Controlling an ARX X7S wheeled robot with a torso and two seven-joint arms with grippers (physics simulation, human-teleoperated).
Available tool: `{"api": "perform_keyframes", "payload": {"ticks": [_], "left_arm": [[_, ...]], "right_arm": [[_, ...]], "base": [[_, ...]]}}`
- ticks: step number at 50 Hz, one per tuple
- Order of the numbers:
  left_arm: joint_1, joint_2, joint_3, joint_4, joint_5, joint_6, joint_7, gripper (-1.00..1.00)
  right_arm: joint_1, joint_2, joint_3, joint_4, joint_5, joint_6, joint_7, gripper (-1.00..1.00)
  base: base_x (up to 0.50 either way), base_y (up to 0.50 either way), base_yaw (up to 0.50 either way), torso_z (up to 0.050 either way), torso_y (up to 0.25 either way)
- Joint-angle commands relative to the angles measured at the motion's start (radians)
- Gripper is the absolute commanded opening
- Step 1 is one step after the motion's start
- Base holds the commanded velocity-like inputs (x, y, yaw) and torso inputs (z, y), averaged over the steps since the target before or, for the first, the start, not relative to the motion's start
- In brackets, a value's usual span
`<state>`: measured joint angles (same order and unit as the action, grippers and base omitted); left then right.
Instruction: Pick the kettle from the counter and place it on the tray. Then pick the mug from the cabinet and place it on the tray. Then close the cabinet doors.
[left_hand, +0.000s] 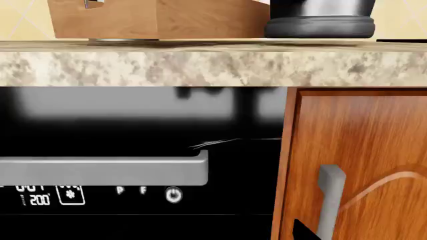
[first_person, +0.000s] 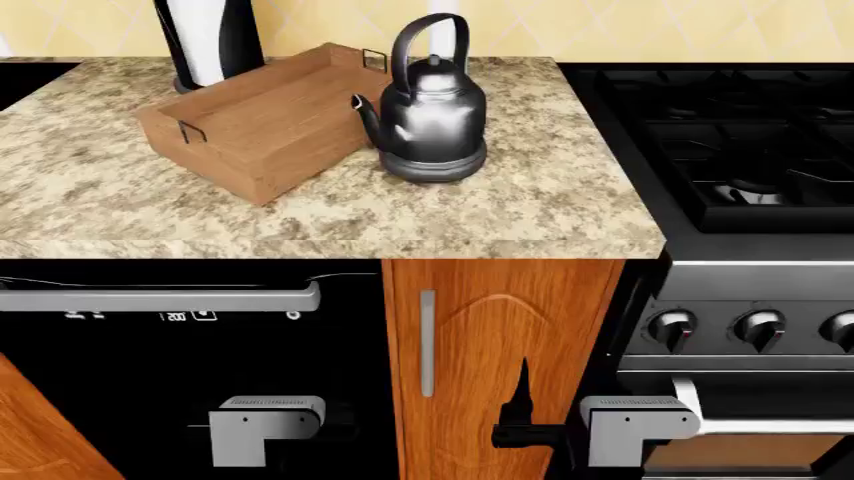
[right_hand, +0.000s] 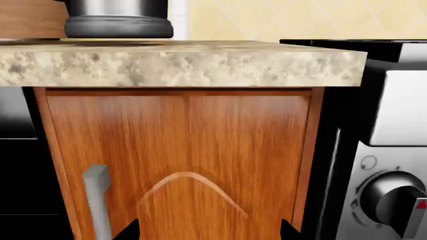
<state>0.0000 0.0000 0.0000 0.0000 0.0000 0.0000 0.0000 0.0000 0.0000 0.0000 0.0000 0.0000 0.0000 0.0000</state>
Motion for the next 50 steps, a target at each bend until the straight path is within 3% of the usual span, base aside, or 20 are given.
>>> {"api": "perform_keyframes", "payload": {"ticks": [1, 5, 15, 22, 29, 36, 45, 50], "left_arm": [[0.003, -0.016, 0.018, 0.022, -0.024, -0.001, -0.011, 1.0], [0.016, -0.038, 0.042, 0.157, -0.033, -0.025, -0.018, 1.0], [-0.072, -0.084, 0.048, 0.492, -0.074, -0.3, -0.039, 1.0], [-0.235, -0.106, 0.055, 0.654, -0.073, -0.474, -0.057, 1.0], [-0.435, -0.117, 0.034, 0.784, -0.104, -0.651, -0.074, 1.0], [-0.601, -0.125, 0.015, 0.814, -0.14, -0.775, -0.075, 1.0], [-0.675, -0.131, 0.008, 0.845, -0.166, -0.838, -0.082, 1.0], [-0.781, -0.137, -0.006, 0.827, -0.188, -0.908, -0.083, 1.0]], "right_arm": [[-0.002, 0.015, -0.02, -0.011, 0.027, -0.005, 0.012, 1.0], [-0.005, 0.031, -0.041, -0.144, 0.026, 0.041, 0.045, 1.0], [0.074, 0.101, -0.064, -0.508, 0.092, 0.332, 0.026, 1.0], [0.242, 0.146, -0.056, -0.708, 0.083, 0.594, 0.053, 1.0], [0.393, 0.204, -0.087, -0.843, 0.088, 0.747, 0.016, 1.0], [0.555, 0.231, -0.076, -0.908, 0.111, 0.882, -0.007, 1.0], [0.679, 0.248, -0.088, -0.963, 0.12, 1.003, -0.008, 1.0], [0.783, 0.233, -0.05, -0.962, 0.157, 1.095, -0.029, 1.0]], "base": [[0.0, 0.0, 0.0, 0.0, 0.0], [0.0, 0.0, 0.0, 0.0, 0.0], [0.0, 0.0, 0.0, 0.0, 0.0], [0.0, 0.0, 0.0, 0.0, 0.0], [0.0, 0.0, 0.0, 0.007, 0.0], [0.0, 0.0, 0.0, 0.05, 0.0], [0.0, 0.0, 0.0, 0.05, 0.0], [0.0, 0.0, 0.0, 0.05, 0.0]]}}
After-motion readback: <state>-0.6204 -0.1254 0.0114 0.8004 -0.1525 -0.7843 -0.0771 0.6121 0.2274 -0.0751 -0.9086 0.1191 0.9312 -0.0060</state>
